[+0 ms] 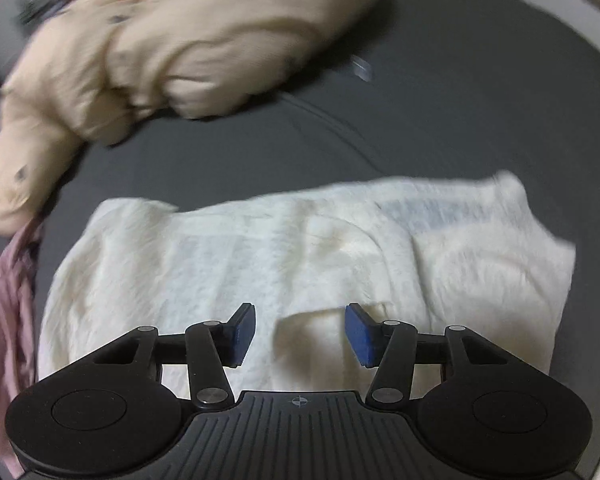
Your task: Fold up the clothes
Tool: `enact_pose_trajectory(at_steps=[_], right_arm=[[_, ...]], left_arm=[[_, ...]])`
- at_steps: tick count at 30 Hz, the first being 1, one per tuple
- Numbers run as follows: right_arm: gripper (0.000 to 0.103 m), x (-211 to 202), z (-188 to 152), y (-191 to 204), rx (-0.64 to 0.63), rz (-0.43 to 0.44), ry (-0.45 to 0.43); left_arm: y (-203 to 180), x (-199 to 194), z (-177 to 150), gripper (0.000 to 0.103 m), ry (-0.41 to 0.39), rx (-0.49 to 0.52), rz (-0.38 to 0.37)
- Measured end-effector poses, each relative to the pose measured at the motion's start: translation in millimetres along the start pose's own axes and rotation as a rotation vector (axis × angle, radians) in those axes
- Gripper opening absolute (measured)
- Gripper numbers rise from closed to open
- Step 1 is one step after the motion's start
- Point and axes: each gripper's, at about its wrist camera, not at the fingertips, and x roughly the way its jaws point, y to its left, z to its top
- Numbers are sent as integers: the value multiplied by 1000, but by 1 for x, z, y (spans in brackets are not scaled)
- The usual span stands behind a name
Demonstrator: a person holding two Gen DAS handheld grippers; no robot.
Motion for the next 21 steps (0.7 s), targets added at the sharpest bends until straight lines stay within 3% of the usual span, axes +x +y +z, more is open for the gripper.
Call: enact_pose_trajectory(at_steps=[3, 4, 5, 8, 12, 19, 21], right_arm=[[38, 4, 2, -9, 66, 21, -32], [30, 5, 3, -11, 81, 24, -49], [15, 5, 3, -13, 95, 33, -64], [5, 3, 4, -21, 133, 70, -103], [3, -13, 12, -25, 151, 81, -188], [3, -49, 38, -21, 140, 117, -300], [3, -53, 42, -14, 120, 128, -294]], left_arm=[[2, 1, -1, 28, 2, -13, -11], [3, 1, -2, 28, 0, -19, -14], [4, 1, -2, 28, -3, -24, -16], [8, 2, -1, 19, -12, -47, -16], [9, -1, 0, 9, -38, -34, -15], [-4, -17, 0, 8, -121, 78, 66], [-7, -27, 0, 7, -159, 107, 91]])
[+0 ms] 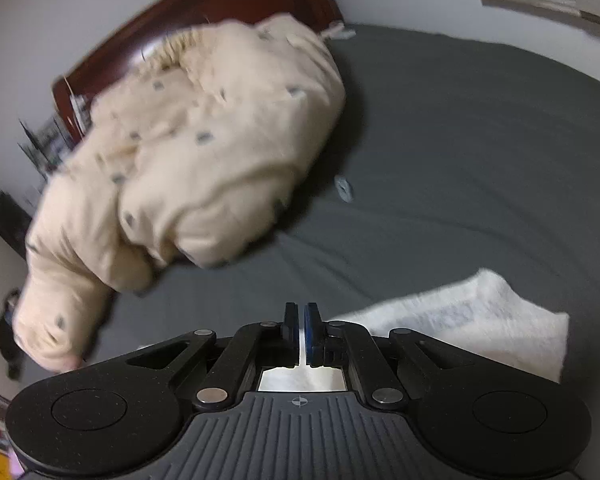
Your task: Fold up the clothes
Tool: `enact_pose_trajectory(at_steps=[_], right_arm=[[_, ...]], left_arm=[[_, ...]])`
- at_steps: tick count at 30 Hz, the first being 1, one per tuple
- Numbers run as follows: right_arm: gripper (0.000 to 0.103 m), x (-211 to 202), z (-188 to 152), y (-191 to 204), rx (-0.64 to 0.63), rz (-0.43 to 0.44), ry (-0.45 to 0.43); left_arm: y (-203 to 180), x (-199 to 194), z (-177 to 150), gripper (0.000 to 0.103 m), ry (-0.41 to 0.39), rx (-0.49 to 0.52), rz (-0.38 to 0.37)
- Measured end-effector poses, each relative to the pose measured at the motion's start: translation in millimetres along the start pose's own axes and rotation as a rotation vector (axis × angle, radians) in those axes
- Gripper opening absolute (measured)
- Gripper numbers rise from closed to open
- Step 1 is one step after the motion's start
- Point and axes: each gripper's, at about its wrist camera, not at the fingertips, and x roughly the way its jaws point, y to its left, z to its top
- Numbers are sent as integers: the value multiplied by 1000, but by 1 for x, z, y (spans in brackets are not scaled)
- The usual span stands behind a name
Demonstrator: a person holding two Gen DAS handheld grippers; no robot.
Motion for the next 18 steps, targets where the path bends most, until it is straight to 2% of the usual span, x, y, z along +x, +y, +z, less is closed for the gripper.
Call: enact_pose_trajectory(at_steps=[3, 5, 7, 13, 15, 17, 18], right_arm=[[4, 5, -1, 12, -59, -27, 49], [4, 11, -6, 18, -107, -73, 83], [4, 11, -11, 16, -117, -99, 76], [7, -3, -22, -29, 39, -47, 166], [24, -21, -20, -49, 82, -16, 177], [75, -46, -19, -67, 109, 16, 176], [78, -62, -20, -74, 115, 30, 165]], left_arm=[[-1, -8, 3, 7, -24, 34, 34], [3, -4, 2, 7, 11, 32, 58], [7, 0, 2, 8, 53, 21, 75], [9, 1, -2, 11, 114, 22, 95], [7, -2, -2, 12, 105, 28, 101], [2, -9, -2, 14, 74, 42, 99], [-1, -14, -2, 16, 49, 54, 95]])
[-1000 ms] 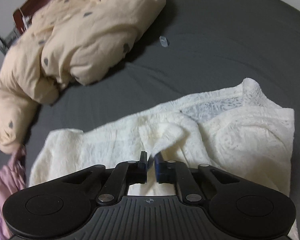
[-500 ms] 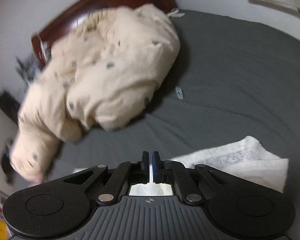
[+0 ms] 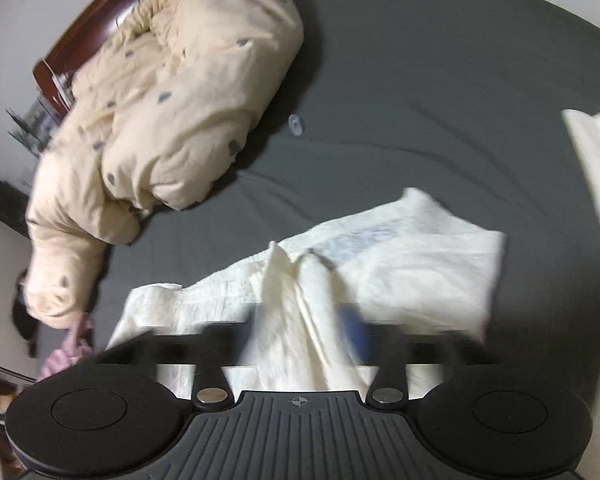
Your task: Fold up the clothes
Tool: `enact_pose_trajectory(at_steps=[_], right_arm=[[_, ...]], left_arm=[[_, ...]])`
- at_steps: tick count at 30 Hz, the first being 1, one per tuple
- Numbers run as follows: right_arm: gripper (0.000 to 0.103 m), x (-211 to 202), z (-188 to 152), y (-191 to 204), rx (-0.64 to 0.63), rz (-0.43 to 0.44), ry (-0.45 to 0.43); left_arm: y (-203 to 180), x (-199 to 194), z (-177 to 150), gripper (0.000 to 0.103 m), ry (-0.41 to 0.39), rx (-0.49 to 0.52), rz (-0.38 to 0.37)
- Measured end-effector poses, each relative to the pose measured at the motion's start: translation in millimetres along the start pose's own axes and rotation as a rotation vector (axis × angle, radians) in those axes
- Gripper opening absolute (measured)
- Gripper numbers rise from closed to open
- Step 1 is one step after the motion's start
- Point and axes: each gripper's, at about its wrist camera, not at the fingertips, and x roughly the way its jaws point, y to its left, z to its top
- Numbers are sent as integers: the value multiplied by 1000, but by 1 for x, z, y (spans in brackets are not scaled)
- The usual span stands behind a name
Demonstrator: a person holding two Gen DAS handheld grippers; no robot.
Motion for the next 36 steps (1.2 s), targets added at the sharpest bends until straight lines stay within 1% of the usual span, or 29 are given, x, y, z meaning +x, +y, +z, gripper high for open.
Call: enact_pose_trajectory(at_steps=[1, 3, 5, 7, 8, 10, 11, 13, 16, 18, 20, 22, 24, 25, 27, 30, 32, 33, 34, 35, 36], right_arm=[[78, -15, -3, -5, 2, 16, 0], [78, -44, -10, -15, 5, 52, 17], [78, -68, -25, -21, -20, 84, 74], [78, -90, -46, -24, -66, 104, 152], [78, -100, -60, -24, -104, 103, 203], [78, -121, -91, -22, -187, 112, 271], [78, -133, -107, -21, -218, 125, 303], [78, -157, -131, -21, -234, 177, 352], [78, -202, -156, -22, -241, 245, 371], [78, -229, -161, -23, -251, 250, 354], [78, -254, -166, -23, -260, 252, 333], [78, -273, -171, -24, -263, 255, 314], [78, -281, -178, -24, -275, 248, 315], [78, -285, -182, -24, -282, 244, 318], [78, -281, -193, -23, -318, 230, 334], [78, -268, -210, -20, -375, 198, 365], [78, -258, -218, -16, -419, 158, 377], [78, -255, -219, -14, -451, 135, 370], [78, -253, -221, -13, -487, 109, 357], [78, -250, -221, -10, -528, 78, 339], [78, -248, -219, -8, -568, 44, 313]], left_arm=[[-2, -4, 0, 17, -23, 8, -4], [-6, -9, 1, 25, -56, 20, -14], [-6, -11, 1, 26, -66, 8, -30], [-3, -7, 2, 28, -39, -34, -64], [-1, -4, 2, 29, -17, -63, -87], [3, 3, 0, 30, 31, -113, -124], [4, 6, -1, 30, 54, -136, -139], [6, 10, -5, 31, 92, -170, -161], [5, 15, -9, 33, 109, -189, -175], [6, 22, -10, 35, 124, -218, -184], [10, 28, -11, 35, 161, -295, -222], [15, 32, -14, 35, 210, -401, -270], [17, 34, -19, 36, 236, -455, -312], [16, 34, -21, 36, 237, -462, -309], [14, 37, -22, 36, 231, -462, -276], [13, 43, -20, 36, 211, -491, -257], [9, 44, -18, 34, 170, -479, -227], [7, 42, -18, 30, 141, -463, -213], [6, 41, -18, 23, 115, -436, -197], [3, 39, -17, 10, 92, -404, -182], [1, 37, -17, 8, 75, -379, -174]])
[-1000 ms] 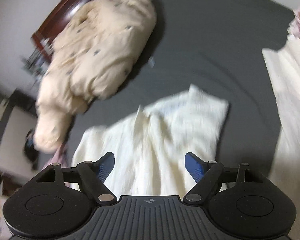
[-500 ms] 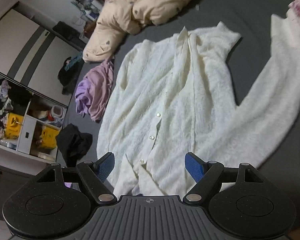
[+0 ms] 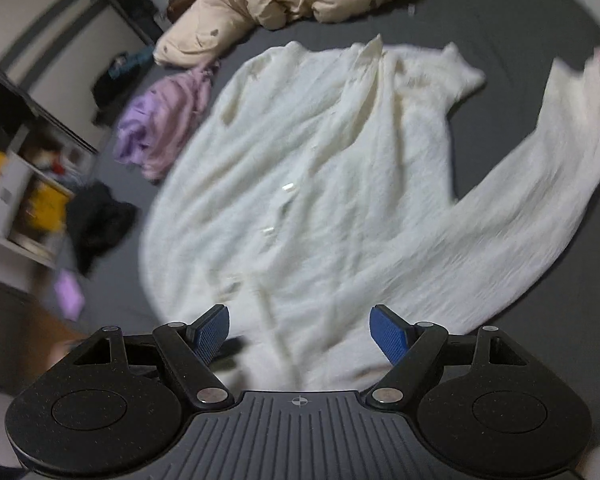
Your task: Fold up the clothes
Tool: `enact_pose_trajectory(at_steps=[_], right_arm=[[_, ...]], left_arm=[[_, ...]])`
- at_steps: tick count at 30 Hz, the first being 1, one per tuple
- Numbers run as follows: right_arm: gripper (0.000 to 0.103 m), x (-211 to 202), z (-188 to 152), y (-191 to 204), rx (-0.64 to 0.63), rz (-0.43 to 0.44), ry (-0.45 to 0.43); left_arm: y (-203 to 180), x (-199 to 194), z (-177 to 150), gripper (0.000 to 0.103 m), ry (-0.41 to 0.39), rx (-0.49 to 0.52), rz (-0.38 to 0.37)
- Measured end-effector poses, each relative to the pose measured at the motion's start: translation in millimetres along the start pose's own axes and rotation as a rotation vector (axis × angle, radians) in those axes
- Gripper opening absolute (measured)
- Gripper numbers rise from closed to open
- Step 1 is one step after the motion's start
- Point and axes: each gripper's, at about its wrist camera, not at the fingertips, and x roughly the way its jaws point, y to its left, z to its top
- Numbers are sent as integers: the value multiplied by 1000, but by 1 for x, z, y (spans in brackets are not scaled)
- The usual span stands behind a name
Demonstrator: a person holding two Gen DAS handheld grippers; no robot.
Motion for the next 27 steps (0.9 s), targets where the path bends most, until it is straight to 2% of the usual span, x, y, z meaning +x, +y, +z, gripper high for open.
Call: enact_pose_trajectory(at_steps=[4, 7, 9, 11, 13, 15, 17, 19, 22, 24, 27], right_arm=[[78, 7, 17, -11, -107, -164, -100], [78, 20, 38, -35, -165, -249, -188], [78, 36, 57, -58, -173, -274, -199], [78, 55, 79, -81, -184, -302, -182], [77, 73, 102, -101, -216, -326, -184], [77, 92, 126, -123, -216, -331, -179], [77, 107, 148, -150, -133, -316, -179], [77, 121, 168, -181, 13, -248, -207], [77, 146, 185, -221, 199, -152, -225], [67, 164, 195, -244, 286, -106, -222], [63, 183, 202, -273, 377, -55, -232]], left_arm=[[-8, -15, -3, 5, -30, 73, -9], [-15, -28, -11, 5, -42, 182, 64], [-15, -31, -16, 6, -18, 240, 110], [-15, -34, -17, 8, 2, 253, 94], [-24, -41, -17, 18, -26, 288, 71], [-40, -51, -16, 31, -110, 369, 54], [-57, -61, -15, 37, -215, 462, 36], [-73, -59, -8, 42, -242, 500, -4], [-92, -35, 4, 44, -187, 475, -88], [-102, -12, 7, 44, -141, 480, -92], [-113, 20, 6, 44, -113, 531, -55]])
